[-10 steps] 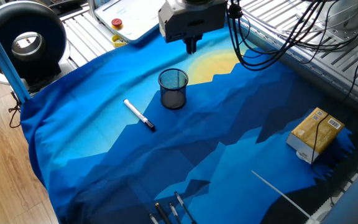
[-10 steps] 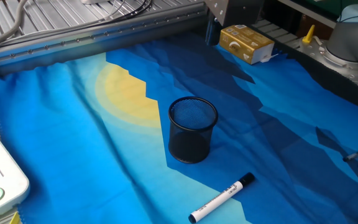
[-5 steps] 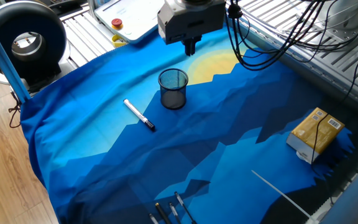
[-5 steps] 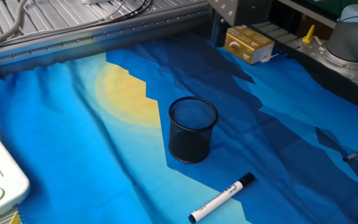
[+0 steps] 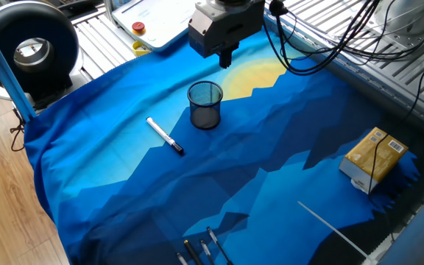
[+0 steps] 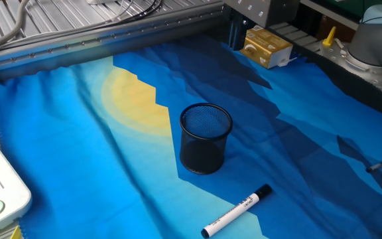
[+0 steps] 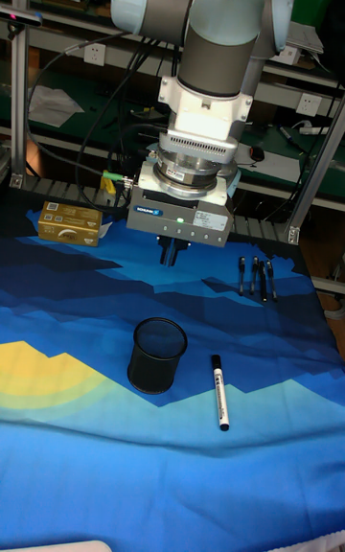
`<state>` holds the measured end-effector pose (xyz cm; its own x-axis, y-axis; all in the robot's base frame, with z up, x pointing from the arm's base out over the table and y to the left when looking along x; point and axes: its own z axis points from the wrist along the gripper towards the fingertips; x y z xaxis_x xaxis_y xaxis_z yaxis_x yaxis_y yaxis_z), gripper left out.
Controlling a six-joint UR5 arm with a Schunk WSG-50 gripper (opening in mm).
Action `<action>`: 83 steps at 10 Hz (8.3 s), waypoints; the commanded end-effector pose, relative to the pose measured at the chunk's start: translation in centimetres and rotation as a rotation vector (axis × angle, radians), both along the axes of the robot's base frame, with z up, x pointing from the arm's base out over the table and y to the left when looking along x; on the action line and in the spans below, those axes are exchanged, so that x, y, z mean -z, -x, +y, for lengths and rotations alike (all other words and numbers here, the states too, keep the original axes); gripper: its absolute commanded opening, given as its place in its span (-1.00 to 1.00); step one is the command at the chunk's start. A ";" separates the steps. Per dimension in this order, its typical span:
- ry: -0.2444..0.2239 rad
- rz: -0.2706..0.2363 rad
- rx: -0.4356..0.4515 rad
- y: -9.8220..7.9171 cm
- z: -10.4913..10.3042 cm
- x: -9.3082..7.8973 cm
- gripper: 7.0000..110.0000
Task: Put the pen into the pen holder
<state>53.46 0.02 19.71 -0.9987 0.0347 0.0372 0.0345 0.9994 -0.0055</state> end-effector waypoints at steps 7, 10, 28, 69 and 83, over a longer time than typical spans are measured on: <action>-0.016 0.006 0.006 -0.4 1.9 -0.5 -1.00; 0.029 -0.006 0.094 -1.1 7.5 -0.6 -1.00; 0.025 -0.109 0.102 -4.1 15.4 4.4 -1.00; 0.026 -0.092 -0.088 -5.8 14.9 13.3 -0.71; 0.002 -0.154 -0.028 -5.3 14.4 19.7 -0.28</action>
